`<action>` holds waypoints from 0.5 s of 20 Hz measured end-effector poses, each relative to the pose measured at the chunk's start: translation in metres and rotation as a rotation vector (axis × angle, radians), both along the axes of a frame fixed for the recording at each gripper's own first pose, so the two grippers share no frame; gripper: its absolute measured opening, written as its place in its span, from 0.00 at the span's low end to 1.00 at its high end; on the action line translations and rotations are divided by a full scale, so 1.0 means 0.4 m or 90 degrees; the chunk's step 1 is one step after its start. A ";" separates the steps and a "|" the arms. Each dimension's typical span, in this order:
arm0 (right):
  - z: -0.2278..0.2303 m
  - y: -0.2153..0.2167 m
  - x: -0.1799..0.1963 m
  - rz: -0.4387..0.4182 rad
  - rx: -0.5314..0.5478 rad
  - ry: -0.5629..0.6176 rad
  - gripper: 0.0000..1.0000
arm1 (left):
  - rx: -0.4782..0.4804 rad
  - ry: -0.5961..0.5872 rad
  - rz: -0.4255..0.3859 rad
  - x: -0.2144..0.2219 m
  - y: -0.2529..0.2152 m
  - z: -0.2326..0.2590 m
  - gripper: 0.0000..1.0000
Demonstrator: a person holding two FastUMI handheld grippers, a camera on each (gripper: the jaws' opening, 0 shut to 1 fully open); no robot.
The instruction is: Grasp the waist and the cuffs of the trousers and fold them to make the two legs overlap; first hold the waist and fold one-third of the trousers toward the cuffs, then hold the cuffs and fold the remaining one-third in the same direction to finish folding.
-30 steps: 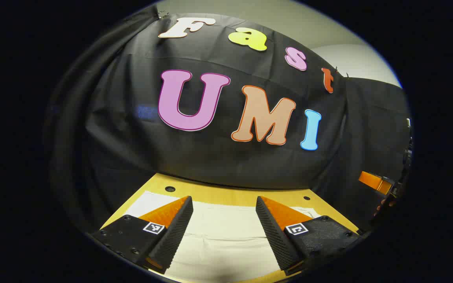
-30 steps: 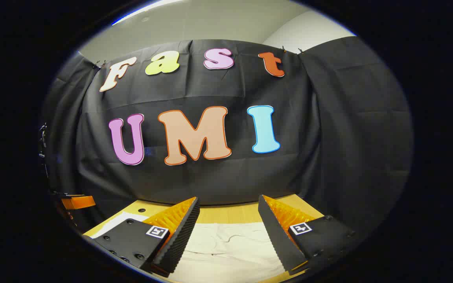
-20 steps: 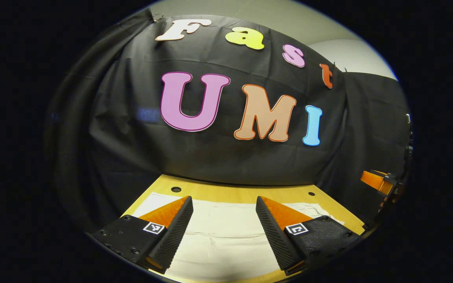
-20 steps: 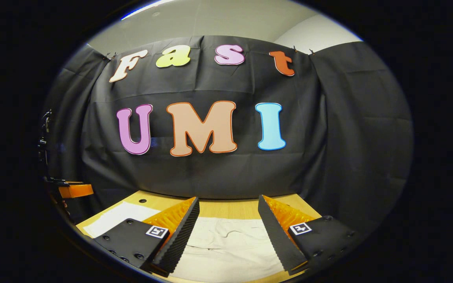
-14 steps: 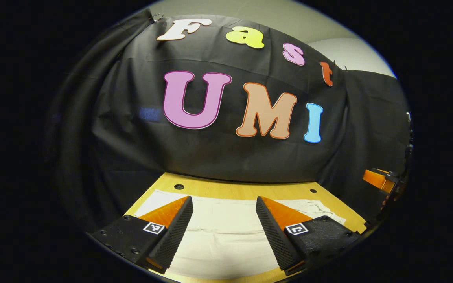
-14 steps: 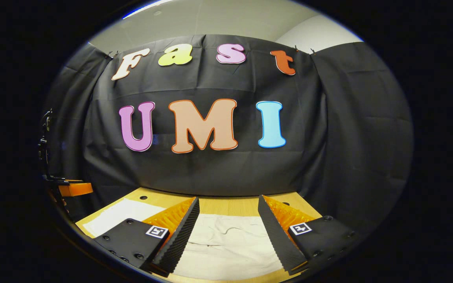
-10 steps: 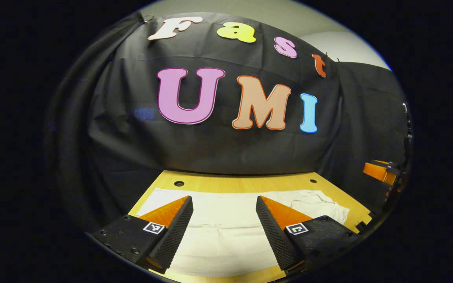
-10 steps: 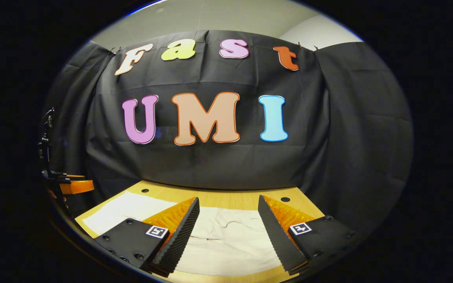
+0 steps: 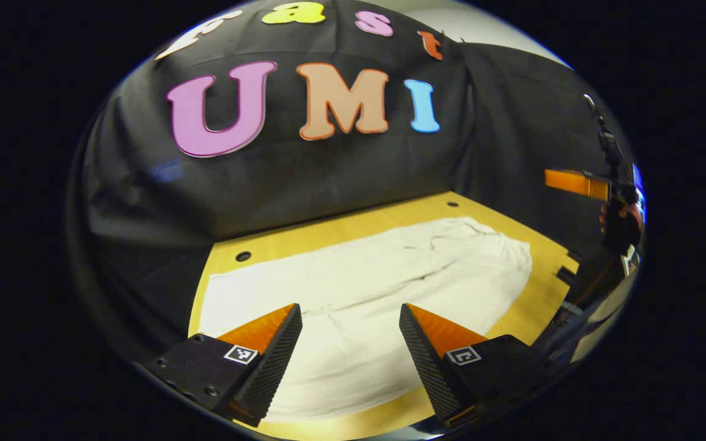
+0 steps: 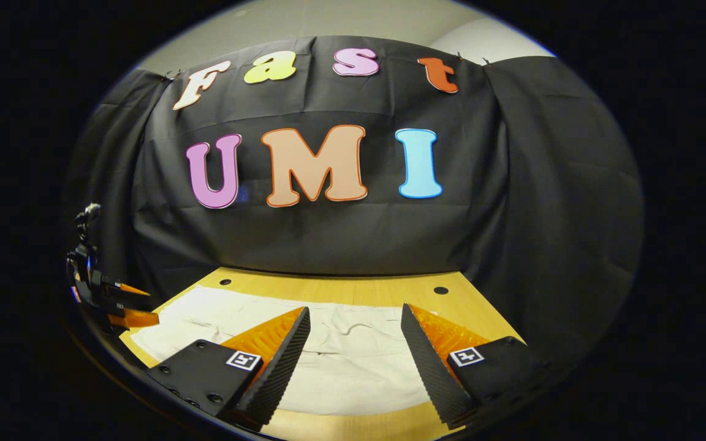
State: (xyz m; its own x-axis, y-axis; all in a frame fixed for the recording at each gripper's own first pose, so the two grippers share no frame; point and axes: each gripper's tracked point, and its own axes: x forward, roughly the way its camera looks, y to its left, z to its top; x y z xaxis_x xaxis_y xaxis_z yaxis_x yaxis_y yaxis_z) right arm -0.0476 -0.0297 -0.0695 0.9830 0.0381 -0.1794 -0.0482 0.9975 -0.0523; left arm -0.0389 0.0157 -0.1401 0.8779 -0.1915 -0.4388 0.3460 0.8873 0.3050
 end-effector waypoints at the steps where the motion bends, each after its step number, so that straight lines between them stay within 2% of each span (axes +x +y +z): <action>1: -0.004 -0.011 -0.002 -0.007 0.003 0.003 0.96 | 0.023 0.033 -0.021 -0.012 0.007 -0.035 0.94; 7: -0.057 -0.073 -0.022 -0.044 -0.021 0.030 0.93 | 0.144 0.214 -0.107 -0.095 0.083 -0.241 0.92; 10: -0.084 -0.083 -0.038 -0.052 -0.014 0.048 0.96 | 0.191 0.287 -0.131 -0.139 0.142 -0.311 0.92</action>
State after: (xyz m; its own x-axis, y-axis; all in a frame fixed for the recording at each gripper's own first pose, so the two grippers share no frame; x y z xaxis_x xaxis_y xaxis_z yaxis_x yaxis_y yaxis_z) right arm -0.0627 -0.0629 -0.1032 0.9664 -0.0459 -0.2528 0.0283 0.9969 -0.0729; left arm -0.0946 0.0726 -0.2646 0.5494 -0.1471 -0.8225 0.6560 0.6856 0.3156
